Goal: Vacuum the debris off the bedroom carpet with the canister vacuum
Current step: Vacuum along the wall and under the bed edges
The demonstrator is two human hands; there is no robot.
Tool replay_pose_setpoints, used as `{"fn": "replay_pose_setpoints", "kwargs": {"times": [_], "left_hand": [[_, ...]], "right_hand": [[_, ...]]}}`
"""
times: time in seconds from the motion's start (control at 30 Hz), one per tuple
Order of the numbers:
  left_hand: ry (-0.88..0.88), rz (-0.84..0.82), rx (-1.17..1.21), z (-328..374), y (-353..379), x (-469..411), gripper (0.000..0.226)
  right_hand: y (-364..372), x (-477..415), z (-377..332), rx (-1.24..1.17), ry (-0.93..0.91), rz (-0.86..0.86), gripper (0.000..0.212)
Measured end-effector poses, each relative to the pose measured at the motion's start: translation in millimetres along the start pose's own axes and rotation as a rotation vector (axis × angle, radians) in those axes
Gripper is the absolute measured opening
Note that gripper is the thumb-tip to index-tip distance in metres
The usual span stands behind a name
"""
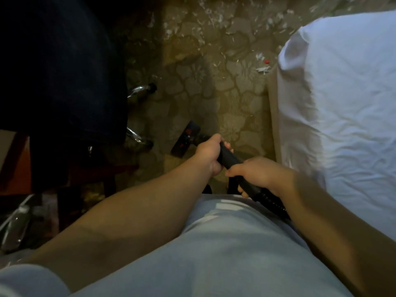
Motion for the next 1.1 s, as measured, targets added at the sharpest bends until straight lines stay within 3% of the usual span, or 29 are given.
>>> {"fn": "replay_pose_setpoints", "kwargs": {"times": [0.3,0.47,0.73,0.9,1.1], "left_hand": [[-0.030,-0.135,-0.063,-15,136,15,0.023],[-0.055,-0.199,-0.135,-20,208,27,0.017],[0.030,-0.214,-0.302,-14,283,21,0.025],[0.043,-0.214,-0.394,20,298,14,0.023],[0.094,-0.177,-0.407,136,281,-14,0.020]], "right_hand": [[-111,39,31,-0.131,0.025,0.078,0.034],[-175,47,58,-0.231,-0.022,0.121,0.036],[-223,36,83,-0.409,-0.060,0.171,0.040],[-241,29,57,-0.475,-0.095,0.180,0.036],[-248,-1,-55,-0.465,-0.130,0.162,0.034]]}}
Point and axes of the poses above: each hand's wrist, its own x-axis away from the middle knuckle, its own y-axis out of the palm, z = x × y, the point moved 3 cm from there along -x, towards the middle knuckle, and after that the axes turned 7 degrees about -x, right-handed, at the moved point
